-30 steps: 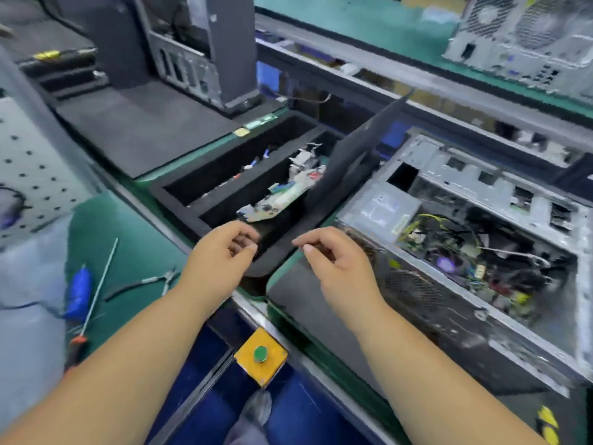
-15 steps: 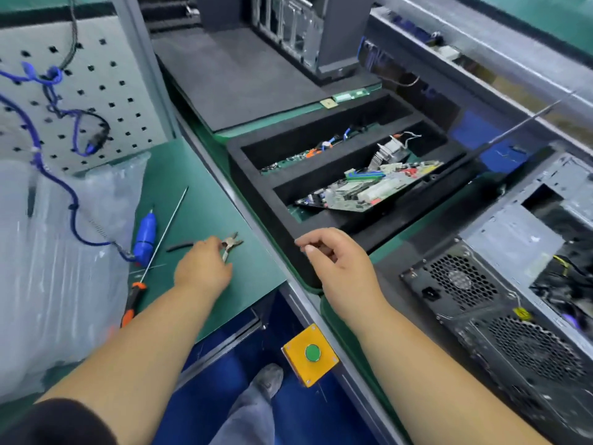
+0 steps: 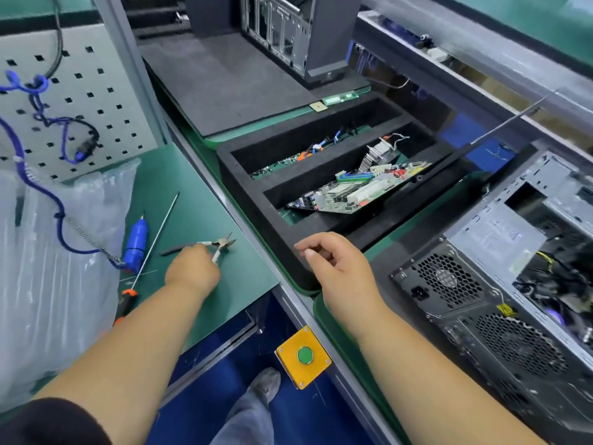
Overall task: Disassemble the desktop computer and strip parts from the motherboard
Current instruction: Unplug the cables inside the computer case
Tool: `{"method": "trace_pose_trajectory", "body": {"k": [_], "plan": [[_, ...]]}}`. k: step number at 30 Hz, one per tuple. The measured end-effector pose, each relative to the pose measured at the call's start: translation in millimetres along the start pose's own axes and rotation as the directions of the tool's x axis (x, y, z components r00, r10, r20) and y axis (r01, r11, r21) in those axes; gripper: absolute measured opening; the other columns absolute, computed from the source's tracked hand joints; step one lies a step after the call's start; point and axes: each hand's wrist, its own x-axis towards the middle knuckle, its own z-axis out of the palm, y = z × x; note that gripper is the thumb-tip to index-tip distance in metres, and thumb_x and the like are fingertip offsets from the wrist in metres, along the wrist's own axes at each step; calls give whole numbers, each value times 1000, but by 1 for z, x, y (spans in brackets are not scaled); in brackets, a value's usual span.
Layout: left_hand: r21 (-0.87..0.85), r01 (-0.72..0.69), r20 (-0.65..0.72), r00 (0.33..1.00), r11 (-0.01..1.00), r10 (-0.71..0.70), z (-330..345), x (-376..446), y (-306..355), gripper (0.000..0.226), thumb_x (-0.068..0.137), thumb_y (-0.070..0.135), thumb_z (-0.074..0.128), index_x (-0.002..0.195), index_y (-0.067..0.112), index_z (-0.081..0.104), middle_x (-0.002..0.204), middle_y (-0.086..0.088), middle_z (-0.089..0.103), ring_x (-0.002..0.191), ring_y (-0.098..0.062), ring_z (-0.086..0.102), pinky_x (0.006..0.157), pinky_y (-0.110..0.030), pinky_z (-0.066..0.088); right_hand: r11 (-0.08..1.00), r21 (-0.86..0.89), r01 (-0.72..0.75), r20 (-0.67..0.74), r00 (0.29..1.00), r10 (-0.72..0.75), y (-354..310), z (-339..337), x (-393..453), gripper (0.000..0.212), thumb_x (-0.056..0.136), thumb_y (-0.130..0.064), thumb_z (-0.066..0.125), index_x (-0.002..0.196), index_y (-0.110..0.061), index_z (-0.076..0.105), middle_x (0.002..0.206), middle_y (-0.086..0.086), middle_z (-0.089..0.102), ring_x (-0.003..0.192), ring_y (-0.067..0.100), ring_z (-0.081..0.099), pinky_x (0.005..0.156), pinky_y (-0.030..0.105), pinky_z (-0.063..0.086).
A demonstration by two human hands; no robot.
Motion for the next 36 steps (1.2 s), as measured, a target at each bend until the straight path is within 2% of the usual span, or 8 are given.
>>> {"method": "trace_pose_trajectory", "body": {"k": [8,12,17,21,26,31,34,36], "plan": [[-305,-104,-123,990,947,69,-50,-20,21,11,90,18,50,92,22,60,90,-3,64,69,-25,57,60,-28,43,997,43,57,-25,998,-56,-23,-19,-9,24,92,-17,55,92,-37,69,89,-19,59,81,4,55,69,9,41],[-514,-259,-155,966,818,208,-82,-42,52,9,91,21,53,86,26,59,85,-1,63,60,-23,52,62,-33,49,998,20,65,-44,997,-64,-36,-37,-17,23,93,-18,57,93,-38,68,90,-13,58,79,2,53,69,9,42],[-682,-441,-206,881,583,426,-117,-79,98,18,93,18,54,86,34,62,76,0,57,62,-16,51,52,-23,42,997,6,78,-61,995,-77,-56,-65,-29,23,90,-23,67,107,-37,61,110,-9,54,89,1,52,78,11,40],[-798,-491,-178,746,350,641,-137,-113,142,15,94,15,55,97,26,65,87,-7,58,79,-19,51,75,-37,42,995,-55,85,-165,982,-93,-67,-96,-43,59,78,-44,74,131,-36,48,127,-17,43,115,-3,45,93,16,38],[-875,-435,-90,577,212,812,-136,-152,199,14,92,16,57,104,18,65,87,4,61,78,-12,54,75,-31,44,994,-104,24,-306,951,-55,-77,-135,-64,115,54,-78,69,151,-42,18,143,-28,23,138,-5,23,113,26,27],[-920,-374,-11,331,121,944,-120,-191,256,12,91,8,56,101,10,63,91,-2,63,84,-11,57,80,-24,47,984,-155,-83,-375,927,19,-76,-173,-91,131,51,-72,79,152,-48,0,154,-27,8,146,4,12,119,42,26],[-941,-314,45,250,125,967,-108,-207,282,24,85,15,58,106,3,61,98,-15,60,93,-24,55,89,-38,43,964,-214,-156,-432,900,49,-69,-191,-106,135,52,-66,84,150,-50,-6,146,-34,6,145,5,12,118,42,27],[-947,-293,71,202,130,977,-102,-215,298,19,84,16,60,102,10,65,93,-9,58,88,-20,54,86,-32,44,949,-239,-206,-480,875,69,-63,-202,-113,134,52,-65,84,148,-53,-9,149,-32,2,147,7,10,118,42,26]]}}
